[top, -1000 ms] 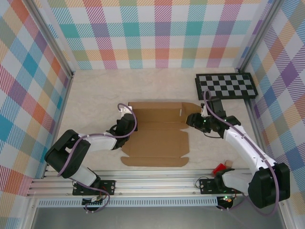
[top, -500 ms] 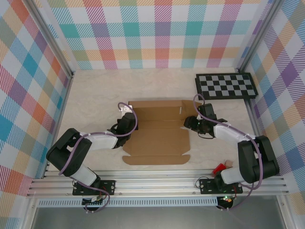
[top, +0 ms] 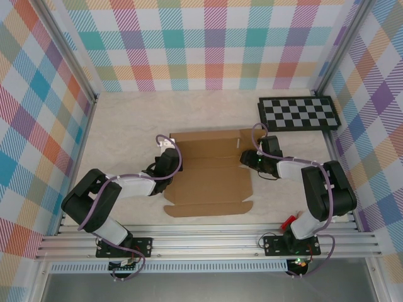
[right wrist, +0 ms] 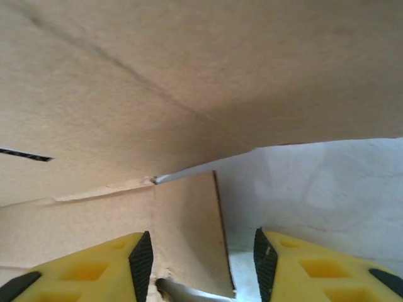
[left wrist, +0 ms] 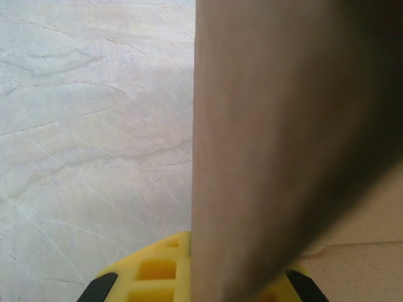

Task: Fold the paper box

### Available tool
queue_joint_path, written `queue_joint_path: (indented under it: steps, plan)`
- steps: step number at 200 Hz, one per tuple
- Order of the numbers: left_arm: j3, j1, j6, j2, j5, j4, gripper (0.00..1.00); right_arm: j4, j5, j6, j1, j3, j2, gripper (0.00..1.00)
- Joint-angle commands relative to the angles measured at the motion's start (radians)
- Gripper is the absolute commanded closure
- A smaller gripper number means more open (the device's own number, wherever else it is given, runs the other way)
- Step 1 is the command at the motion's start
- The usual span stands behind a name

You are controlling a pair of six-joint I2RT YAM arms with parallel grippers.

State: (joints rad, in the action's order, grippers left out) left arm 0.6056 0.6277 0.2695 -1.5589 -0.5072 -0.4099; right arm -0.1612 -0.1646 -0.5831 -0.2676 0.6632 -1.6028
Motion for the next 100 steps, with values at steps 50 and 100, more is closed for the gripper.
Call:
queue_joint_path:
  steps: [50,100]
  plan:
    - [0.015,0.006,0.019,-0.013,0.007,0.080,1.00,-0.077,-0.083,0.091,-0.057,0.014,0.021,0.71]
    - [0.017,0.009,0.031,-0.023,0.018,0.079,1.00,-0.081,-0.066,0.079,-0.102,0.017,0.010,0.70]
